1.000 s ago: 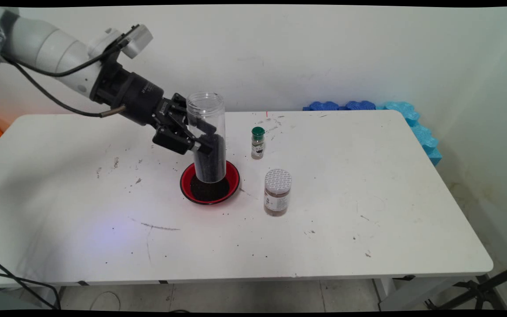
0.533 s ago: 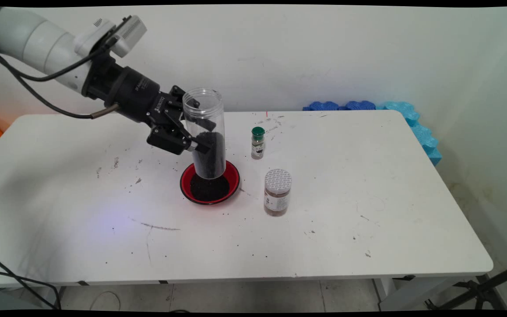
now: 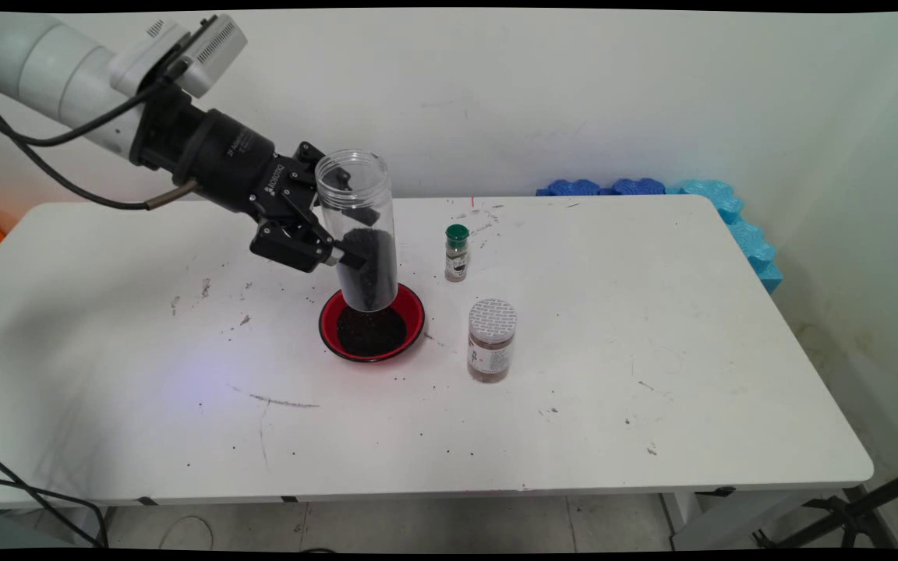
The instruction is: Place the picked object on the table
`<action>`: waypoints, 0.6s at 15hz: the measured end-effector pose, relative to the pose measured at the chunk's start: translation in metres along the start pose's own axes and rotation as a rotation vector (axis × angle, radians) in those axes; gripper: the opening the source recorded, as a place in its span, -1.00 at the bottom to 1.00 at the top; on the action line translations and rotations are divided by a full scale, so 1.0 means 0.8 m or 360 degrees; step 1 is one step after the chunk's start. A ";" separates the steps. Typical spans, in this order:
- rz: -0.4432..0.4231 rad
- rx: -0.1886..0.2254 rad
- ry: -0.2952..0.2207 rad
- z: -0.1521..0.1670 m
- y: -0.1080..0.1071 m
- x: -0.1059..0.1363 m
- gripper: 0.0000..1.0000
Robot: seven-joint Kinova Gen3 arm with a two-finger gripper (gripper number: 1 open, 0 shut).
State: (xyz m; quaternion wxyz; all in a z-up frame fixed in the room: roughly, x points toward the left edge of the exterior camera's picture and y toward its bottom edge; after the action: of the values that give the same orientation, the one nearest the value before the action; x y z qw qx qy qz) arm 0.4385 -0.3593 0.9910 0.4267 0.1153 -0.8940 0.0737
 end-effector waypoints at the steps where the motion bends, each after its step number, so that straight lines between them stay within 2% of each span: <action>1: 0.0003 0.0003 0.0001 -0.001 0.001 0.001 -1.00; 9: -0.0038 0.0037 0.0004 0.000 0.009 -0.002 -1.00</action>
State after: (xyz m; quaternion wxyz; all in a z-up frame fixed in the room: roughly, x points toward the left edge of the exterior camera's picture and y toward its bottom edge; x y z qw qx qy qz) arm 0.4378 -0.3524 0.9895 0.4274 0.1309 -0.8910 0.0793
